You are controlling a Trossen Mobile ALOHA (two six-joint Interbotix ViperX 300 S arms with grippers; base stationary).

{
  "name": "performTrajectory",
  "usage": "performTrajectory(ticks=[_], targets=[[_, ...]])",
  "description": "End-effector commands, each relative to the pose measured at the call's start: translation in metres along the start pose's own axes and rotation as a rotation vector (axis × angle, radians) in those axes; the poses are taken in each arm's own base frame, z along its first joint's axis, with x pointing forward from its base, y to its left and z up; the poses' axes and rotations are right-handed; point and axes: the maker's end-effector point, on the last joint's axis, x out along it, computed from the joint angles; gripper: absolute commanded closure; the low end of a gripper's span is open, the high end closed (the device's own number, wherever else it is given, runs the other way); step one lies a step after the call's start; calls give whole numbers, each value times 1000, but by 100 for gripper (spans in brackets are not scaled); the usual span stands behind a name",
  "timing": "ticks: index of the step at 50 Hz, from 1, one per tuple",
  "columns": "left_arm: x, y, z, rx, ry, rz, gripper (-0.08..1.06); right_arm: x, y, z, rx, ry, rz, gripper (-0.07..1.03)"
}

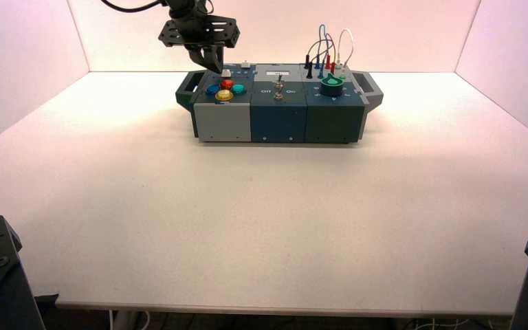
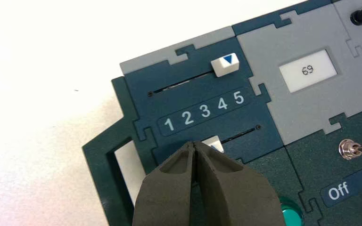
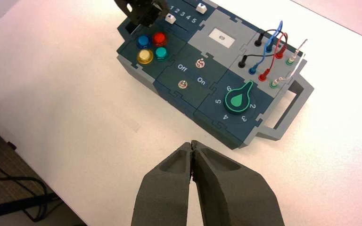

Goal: Move the bottom slider to position 4.

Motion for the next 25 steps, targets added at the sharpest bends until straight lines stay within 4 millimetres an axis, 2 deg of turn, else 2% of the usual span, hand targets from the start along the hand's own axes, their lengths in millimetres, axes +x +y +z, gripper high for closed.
performTrajectory(ticks=[1, 25], targets=[[-10, -8, 19, 8, -47, -8, 101, -5, -3, 8, -5, -38, -15, 99], [-8, -14, 22, 12, -49, -17, 101, -5, -7, 12, -15, -72, -40, 99]])
